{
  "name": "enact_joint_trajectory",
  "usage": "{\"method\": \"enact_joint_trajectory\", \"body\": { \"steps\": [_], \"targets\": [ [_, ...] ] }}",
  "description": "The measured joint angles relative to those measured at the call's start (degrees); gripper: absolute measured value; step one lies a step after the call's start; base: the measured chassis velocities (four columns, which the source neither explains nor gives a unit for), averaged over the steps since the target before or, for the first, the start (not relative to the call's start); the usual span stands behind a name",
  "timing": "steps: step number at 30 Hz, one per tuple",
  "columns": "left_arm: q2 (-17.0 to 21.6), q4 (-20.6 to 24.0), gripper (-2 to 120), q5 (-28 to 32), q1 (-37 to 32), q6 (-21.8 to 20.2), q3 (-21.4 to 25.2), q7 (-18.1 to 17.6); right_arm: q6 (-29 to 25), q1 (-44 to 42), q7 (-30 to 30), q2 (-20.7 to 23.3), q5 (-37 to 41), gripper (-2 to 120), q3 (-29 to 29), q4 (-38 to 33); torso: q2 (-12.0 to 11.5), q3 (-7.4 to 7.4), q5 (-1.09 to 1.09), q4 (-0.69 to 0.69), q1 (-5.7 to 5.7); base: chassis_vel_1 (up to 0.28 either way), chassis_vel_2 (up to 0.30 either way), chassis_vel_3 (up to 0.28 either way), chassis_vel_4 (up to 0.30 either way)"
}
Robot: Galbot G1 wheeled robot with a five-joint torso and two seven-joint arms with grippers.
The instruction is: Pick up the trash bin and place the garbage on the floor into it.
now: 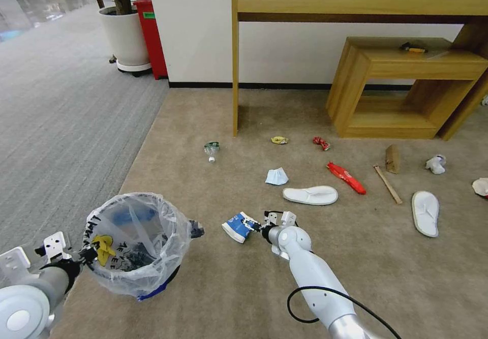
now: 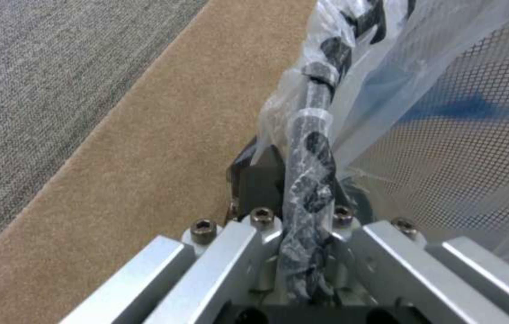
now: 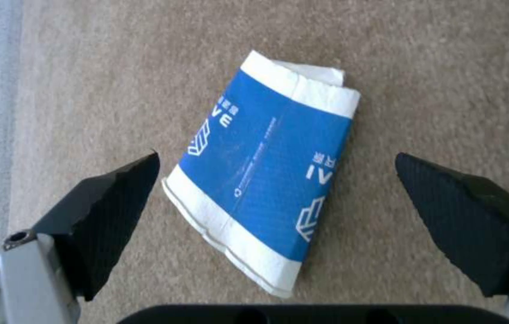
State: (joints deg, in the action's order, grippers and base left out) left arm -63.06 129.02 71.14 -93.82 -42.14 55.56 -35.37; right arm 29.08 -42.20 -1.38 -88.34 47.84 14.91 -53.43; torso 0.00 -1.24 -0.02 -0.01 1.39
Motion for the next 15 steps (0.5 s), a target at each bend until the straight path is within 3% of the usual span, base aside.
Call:
{"method": "enact_joint_trajectory", "body": {
  "steps": [15],
  "targets": [
    [0.2, -0.1, 0, -0.3, 0.0, 0.0, 0.0, 0.9, -3.0, 2.0, 6.4, -1.1, -3.5, 100, 0.3, 5.6, 0.0, 0.00, 0.00, 0.00, 0.00, 0.000, 0.000, 0.000, 0.000]
  ]
}}
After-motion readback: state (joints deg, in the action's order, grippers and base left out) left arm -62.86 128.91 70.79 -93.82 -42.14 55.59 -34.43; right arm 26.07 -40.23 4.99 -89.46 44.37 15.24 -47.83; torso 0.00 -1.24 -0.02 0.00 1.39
